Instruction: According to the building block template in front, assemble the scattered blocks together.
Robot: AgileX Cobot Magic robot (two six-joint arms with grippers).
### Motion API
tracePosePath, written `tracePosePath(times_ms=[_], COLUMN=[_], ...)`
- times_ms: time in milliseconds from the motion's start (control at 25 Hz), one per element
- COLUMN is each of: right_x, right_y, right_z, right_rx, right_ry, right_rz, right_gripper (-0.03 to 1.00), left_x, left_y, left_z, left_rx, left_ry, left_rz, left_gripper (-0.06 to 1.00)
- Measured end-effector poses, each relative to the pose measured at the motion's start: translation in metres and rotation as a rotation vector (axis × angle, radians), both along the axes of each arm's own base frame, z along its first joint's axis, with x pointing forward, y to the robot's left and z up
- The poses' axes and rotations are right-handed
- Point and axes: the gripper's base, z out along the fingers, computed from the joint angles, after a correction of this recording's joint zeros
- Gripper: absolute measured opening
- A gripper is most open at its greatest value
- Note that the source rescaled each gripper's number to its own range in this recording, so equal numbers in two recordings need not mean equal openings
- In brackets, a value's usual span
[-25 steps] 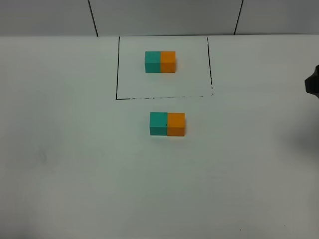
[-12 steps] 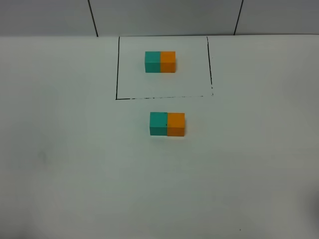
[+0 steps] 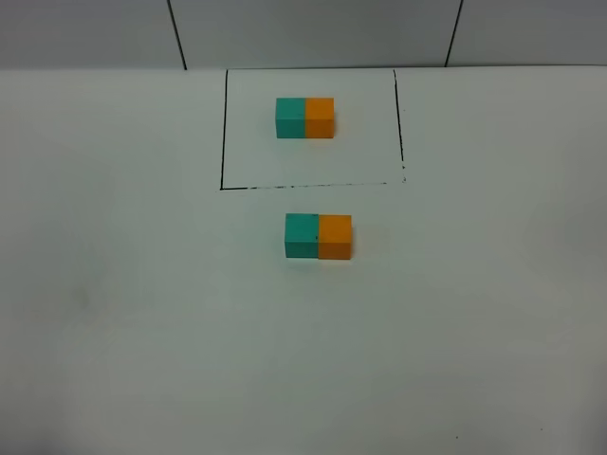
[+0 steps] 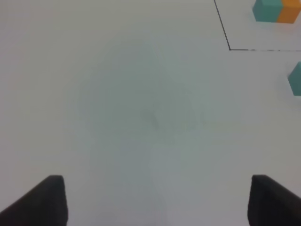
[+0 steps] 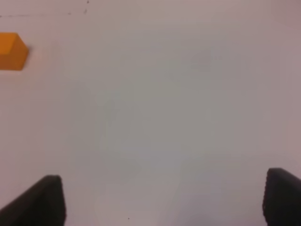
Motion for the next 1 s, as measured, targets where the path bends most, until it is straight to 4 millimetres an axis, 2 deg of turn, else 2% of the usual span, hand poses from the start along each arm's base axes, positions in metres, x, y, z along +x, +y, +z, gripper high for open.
tracePosePath(times_ms=[480,1000], right_x=[-0.027,-0.028], right_y=[-0.004,-0.004], right_z=[-0.002,-0.002], right_rx=[0.017,0.024], right_ry=[-0.156,-0.158], right_rz=[-0.04,-0.048], right_gripper=[1.0,1.0], left_x=[0.0,0.0], left_y=[0.0,0.0], left_z=[0.0,0.0], left_rx=[0.0,0.0], left_ry=[0.0,0.002], left_rz=[0.0,0.0], left_gripper=[0.67,0.67])
